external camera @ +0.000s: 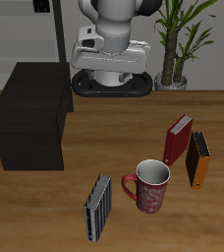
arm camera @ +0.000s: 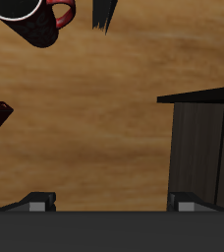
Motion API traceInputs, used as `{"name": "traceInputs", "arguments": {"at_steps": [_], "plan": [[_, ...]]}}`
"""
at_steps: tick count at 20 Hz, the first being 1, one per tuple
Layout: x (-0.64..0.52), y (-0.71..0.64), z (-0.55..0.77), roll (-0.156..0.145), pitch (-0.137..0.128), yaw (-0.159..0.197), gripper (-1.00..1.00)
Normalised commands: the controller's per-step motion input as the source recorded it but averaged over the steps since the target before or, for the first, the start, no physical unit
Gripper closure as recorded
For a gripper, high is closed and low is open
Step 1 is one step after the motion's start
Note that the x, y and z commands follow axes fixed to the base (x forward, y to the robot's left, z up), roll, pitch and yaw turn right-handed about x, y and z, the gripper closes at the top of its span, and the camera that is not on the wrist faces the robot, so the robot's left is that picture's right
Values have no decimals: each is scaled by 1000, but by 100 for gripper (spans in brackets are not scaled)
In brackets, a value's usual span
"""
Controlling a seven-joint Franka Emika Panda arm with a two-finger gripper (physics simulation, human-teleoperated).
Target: Place the red book upright on top of the shelf
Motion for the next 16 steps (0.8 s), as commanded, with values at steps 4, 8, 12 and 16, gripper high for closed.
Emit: {"name": "traceInputs", "arguments": {"at_steps": [4,8,12,16], "plan": [[-10,123,69,2,-13,-27,-100],[15,238,38,-4,-19,-24,-100],[-10,504,-38,17,-19,-24,-100],[14,324,-21,21,-22,-21,-100]]}}
